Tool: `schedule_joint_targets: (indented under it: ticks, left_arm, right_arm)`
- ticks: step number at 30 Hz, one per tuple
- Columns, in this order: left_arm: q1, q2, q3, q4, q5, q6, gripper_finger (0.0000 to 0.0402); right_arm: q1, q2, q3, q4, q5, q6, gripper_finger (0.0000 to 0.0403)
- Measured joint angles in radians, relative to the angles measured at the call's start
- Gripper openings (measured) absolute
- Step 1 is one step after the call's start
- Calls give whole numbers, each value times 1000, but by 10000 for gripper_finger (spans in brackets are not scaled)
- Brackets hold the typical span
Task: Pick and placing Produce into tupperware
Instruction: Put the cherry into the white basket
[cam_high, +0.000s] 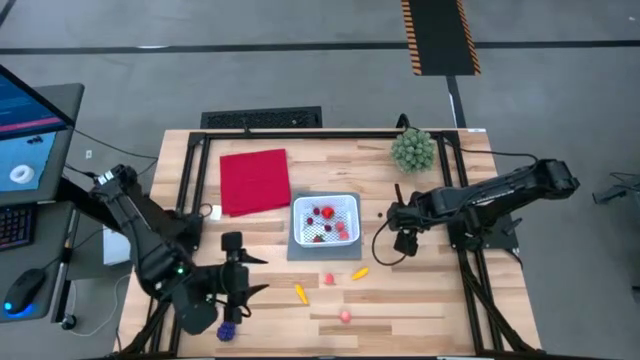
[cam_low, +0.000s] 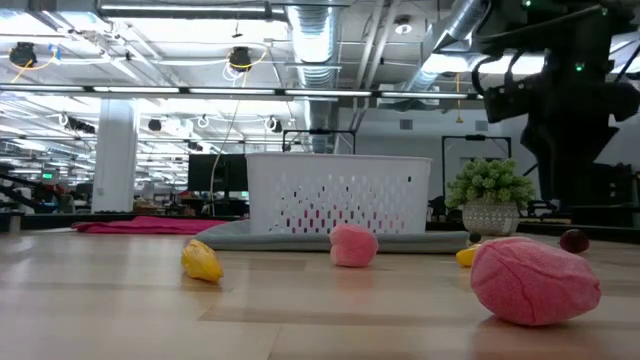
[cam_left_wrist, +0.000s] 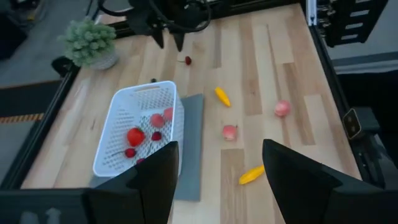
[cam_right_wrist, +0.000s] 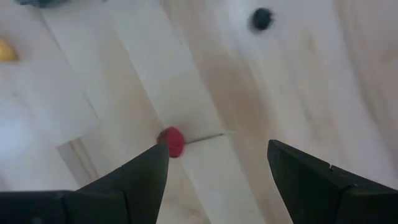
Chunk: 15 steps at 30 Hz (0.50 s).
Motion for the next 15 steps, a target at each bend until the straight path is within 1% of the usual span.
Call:
schedule_joint_targets:
  ticks: [3, 6, 15]
  left_arm:
    - [-28, 0, 0, -40, -47, -49, 223]
    - [-47, 0, 0, -61, -80, -84, 223]
    - [-59, 0, 0, -65, -87, -97, 223]
  right_arm:
    - [0, 0, -39, 63, -41, -1, 295]
    - [0, 0, -63, 85, -48, 6, 295]
    - [1, 0, -133, 185, -94, 35, 295]
